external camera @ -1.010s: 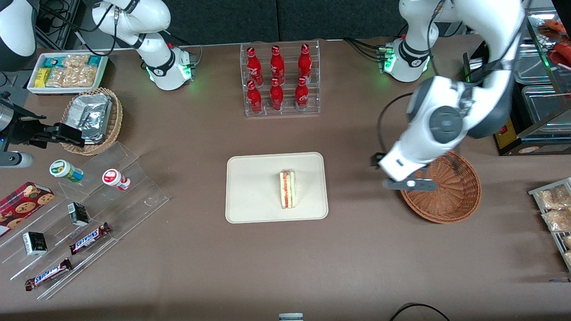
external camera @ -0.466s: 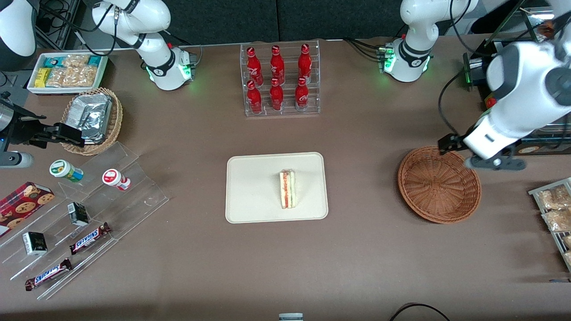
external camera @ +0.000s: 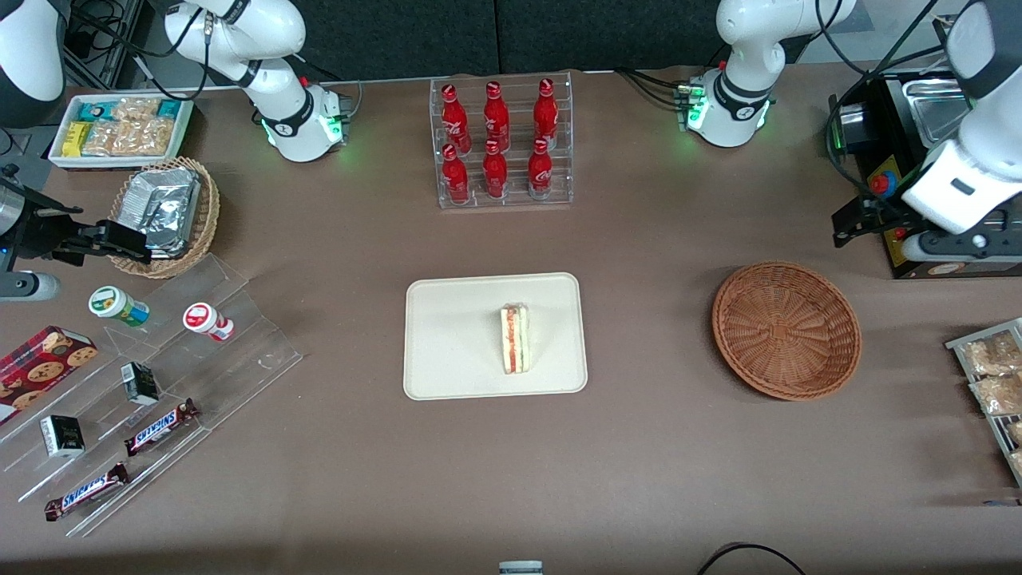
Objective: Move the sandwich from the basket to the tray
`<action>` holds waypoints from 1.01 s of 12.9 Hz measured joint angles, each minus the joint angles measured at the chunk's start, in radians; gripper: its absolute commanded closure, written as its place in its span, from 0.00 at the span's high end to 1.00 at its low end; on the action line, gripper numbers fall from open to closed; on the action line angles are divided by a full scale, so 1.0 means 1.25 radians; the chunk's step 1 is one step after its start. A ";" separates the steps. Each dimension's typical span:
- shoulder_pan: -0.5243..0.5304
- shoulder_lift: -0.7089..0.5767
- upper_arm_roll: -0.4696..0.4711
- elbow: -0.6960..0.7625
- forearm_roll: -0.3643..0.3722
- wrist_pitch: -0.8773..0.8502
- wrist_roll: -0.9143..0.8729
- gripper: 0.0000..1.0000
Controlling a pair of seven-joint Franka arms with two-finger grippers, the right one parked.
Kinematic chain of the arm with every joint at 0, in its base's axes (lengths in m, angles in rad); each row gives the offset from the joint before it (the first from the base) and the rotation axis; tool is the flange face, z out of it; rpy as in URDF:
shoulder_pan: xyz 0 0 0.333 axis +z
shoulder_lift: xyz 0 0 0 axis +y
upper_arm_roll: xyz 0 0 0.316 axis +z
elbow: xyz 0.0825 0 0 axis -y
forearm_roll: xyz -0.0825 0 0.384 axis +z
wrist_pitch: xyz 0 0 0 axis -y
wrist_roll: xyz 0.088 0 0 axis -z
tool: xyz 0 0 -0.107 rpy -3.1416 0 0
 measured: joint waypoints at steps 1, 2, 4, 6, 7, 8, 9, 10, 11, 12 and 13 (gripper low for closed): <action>0.000 0.000 0.000 0.021 0.000 -0.010 -0.004 1.00; 0.000 0.000 0.001 0.039 0.000 -0.021 -0.008 1.00; 0.000 0.000 0.002 0.059 0.000 -0.040 -0.011 1.00; 0.000 0.001 0.006 0.063 0.000 -0.051 -0.011 1.00; -0.002 0.001 0.013 0.063 0.000 -0.056 -0.011 1.00; -0.012 0.001 0.030 0.063 0.000 -0.062 -0.011 1.00; -0.049 0.002 0.070 0.063 0.000 -0.064 -0.011 1.00; -0.105 0.003 0.129 0.063 0.000 -0.064 -0.011 1.00; -0.157 0.003 0.182 0.063 0.000 -0.065 -0.011 1.00; -0.185 0.003 0.209 0.063 0.000 -0.065 -0.011 1.00; -0.195 0.003 0.219 0.063 0.000 -0.065 -0.011 1.00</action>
